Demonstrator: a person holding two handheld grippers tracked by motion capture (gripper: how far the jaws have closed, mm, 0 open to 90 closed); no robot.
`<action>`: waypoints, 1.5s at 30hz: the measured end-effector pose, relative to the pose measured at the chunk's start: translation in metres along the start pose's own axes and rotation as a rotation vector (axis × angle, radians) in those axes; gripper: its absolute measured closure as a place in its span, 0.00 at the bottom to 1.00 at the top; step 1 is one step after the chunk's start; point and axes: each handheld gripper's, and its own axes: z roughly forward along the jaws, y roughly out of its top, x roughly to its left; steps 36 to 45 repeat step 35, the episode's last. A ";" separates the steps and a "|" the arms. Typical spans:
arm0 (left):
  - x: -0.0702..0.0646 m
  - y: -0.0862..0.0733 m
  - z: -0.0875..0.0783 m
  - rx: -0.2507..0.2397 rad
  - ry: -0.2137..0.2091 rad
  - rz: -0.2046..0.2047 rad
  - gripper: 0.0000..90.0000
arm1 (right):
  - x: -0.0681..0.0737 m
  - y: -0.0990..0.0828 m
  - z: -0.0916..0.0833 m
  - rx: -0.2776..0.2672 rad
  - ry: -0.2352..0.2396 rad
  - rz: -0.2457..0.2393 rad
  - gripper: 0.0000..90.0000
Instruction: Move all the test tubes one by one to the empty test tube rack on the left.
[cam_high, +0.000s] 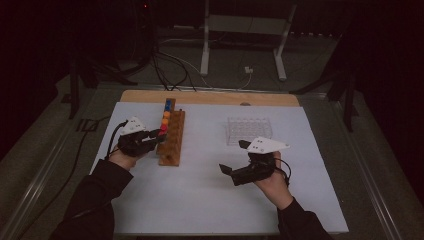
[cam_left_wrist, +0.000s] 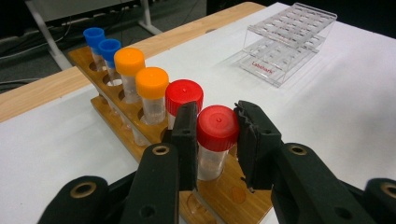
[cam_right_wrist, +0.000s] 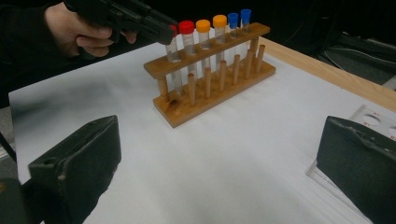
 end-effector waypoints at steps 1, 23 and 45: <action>0.000 0.000 -0.001 0.002 -0.001 0.006 0.79 | 0.000 0.000 0.000 0.000 0.002 0.000 0.00; -0.053 -0.044 -0.038 -0.058 -0.193 0.012 0.02 | -0.003 -0.014 -0.009 0.004 -0.008 0.008 0.00; -0.070 -0.079 -0.032 -0.045 -0.192 0.011 0.02 | -0.004 -0.019 -0.007 0.014 -0.013 0.005 0.00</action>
